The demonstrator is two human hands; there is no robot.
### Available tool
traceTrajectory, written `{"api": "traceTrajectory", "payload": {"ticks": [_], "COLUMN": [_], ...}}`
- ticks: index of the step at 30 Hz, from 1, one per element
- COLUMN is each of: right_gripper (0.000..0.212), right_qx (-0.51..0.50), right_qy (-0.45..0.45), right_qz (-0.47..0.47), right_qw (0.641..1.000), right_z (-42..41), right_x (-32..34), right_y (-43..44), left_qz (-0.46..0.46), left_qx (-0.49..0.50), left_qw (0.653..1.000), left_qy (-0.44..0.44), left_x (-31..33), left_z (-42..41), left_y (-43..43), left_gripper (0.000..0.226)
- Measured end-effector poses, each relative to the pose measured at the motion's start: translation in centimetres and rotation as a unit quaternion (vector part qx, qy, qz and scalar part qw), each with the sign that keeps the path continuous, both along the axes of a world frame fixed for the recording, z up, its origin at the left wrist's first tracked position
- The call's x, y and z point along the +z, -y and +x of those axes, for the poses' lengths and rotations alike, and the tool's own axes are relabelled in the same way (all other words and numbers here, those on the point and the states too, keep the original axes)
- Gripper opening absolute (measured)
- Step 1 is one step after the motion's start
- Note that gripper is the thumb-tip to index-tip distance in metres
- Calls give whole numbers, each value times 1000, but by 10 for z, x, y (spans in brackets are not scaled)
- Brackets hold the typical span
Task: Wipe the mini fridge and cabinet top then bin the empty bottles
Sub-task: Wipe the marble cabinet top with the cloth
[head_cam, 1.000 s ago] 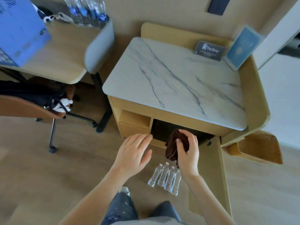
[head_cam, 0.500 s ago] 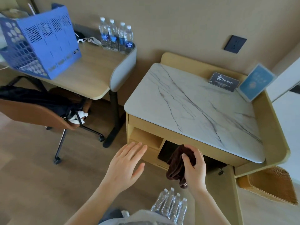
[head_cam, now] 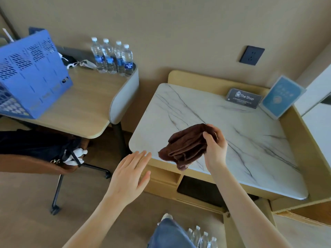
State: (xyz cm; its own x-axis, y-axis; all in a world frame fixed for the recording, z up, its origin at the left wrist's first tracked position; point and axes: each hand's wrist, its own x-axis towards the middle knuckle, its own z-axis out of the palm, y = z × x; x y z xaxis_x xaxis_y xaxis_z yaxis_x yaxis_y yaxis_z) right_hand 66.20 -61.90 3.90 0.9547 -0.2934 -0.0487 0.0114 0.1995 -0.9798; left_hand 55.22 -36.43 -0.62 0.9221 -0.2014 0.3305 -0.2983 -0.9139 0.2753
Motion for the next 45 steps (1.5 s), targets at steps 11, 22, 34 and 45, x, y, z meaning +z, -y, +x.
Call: {"api": "traceTrajectory", "payload": {"ticks": [11, 22, 34, 45], "right_gripper": [31, 62, 63, 62], "right_qx": [72, 193, 180, 191], "right_qy": [-117, -49, -103, -63], "right_qz": [-337, -683, -703, -690], "right_qw": [931, 703, 681, 695], "right_z": [68, 51, 84, 181], "right_x": [-97, -125, -149, -150], "right_y": [68, 18, -32, -98], "left_qz": [14, 2, 7, -19], "left_qx": [-38, -86, -159, -156], "left_qw": [994, 989, 981, 984], "left_qy": [-100, -123, -108, -84], "left_x": [-34, -65, -70, -58], "left_z": [137, 170, 229, 307], "left_y": [47, 43, -30, -87], "left_gripper": [56, 50, 50, 49]}}
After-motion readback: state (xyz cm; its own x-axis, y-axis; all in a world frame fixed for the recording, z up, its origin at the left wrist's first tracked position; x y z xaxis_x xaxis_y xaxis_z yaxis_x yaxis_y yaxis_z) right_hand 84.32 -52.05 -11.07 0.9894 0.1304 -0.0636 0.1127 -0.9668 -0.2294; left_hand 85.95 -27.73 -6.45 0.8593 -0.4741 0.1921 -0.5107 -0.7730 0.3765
